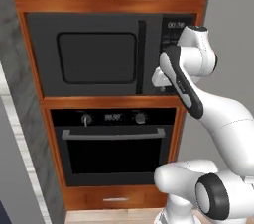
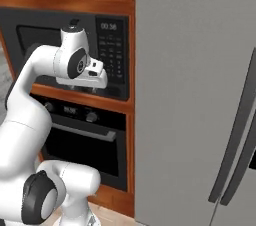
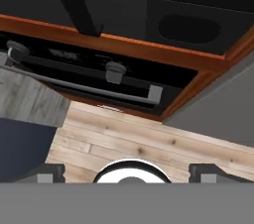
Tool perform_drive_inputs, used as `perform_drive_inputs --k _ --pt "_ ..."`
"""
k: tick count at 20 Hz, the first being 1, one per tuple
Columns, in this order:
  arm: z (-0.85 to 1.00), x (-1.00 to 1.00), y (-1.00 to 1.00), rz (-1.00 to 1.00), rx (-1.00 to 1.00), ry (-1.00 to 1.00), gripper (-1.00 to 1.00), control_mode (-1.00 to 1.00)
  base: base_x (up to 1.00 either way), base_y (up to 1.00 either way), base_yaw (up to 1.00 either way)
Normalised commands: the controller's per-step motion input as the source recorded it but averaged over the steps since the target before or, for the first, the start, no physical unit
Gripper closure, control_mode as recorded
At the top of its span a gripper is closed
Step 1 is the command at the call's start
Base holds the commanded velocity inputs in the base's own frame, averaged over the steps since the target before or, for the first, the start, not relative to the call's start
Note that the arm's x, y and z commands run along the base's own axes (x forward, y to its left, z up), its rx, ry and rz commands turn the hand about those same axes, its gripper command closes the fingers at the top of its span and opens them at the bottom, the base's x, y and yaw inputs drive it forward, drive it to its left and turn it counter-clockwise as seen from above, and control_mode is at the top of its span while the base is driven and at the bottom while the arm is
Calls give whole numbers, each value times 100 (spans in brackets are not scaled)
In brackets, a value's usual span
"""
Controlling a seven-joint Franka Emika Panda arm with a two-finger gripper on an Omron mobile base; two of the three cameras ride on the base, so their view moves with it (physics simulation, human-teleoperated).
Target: Take the baked cake out of the oven and place it on the plate for cooling. Then close the oven door.
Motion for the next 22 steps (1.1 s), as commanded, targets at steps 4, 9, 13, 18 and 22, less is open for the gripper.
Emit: perform_drive_inputs --k 4,9,13,18,22 --pt "0 0 0 0 0 0 -100 100 -36 -62 23" --pt "0 0 0 0 0 0 -100 100 -35 -49 26" --pt "0 0 0 0 0 0 -100 100 -20 -18 31" --pt "0 0 0 0 0 0 -100 100 -26 -32 33" --pt "0 0 0 0 0 0 -100 100 -34 -51 30"
